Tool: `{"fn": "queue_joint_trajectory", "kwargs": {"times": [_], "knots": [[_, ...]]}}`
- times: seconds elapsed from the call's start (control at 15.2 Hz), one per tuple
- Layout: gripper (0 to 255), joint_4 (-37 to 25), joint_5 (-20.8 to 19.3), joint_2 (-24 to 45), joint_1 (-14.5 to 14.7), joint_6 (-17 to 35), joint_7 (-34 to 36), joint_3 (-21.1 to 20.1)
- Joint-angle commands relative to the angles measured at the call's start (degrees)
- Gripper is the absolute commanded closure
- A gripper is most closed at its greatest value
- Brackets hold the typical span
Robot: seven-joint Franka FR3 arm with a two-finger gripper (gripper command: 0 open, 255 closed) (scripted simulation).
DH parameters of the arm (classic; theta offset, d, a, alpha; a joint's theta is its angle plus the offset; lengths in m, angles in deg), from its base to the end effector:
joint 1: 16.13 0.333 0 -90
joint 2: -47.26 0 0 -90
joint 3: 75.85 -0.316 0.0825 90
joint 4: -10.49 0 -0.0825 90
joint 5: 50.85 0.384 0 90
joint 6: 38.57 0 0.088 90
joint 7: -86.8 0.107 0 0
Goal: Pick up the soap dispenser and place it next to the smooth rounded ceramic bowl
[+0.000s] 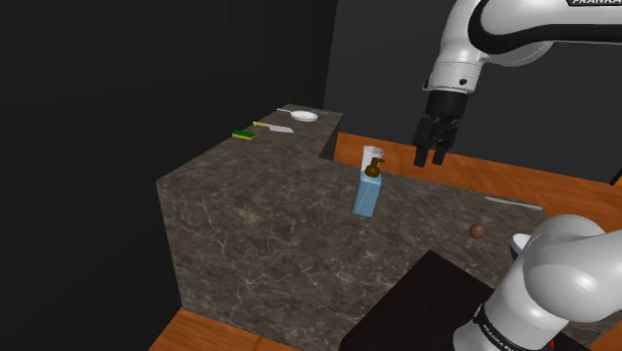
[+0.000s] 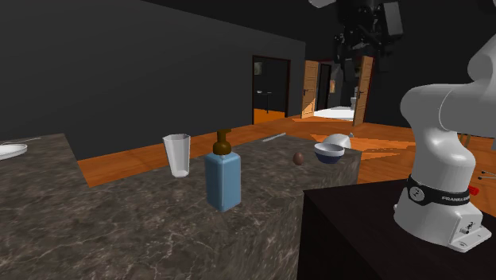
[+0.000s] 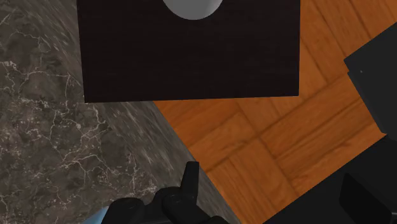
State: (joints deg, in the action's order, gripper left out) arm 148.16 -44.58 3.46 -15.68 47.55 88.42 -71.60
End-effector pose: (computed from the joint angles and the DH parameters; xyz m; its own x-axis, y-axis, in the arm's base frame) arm 0.3024 -0.0130 0.5573 0.9884 -0.0588 -0.1397 -0.0806 -0.9845 -0.1559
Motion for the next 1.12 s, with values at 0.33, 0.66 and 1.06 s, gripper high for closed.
{"fn": "queue_joint_trajectory", "kwargs": {"times": [0.33,0.66,1.06], "knots": [[0,-1.9,-3.2,8.2,-1.1,6.6,-4.4,3.0],[0,-5.6,-5.4,17.3,-1.9,12.5,-8.5,5.9],[0,-12.2,-6.4,28.9,-2.7,18.2,-13.2,9.1]]}}
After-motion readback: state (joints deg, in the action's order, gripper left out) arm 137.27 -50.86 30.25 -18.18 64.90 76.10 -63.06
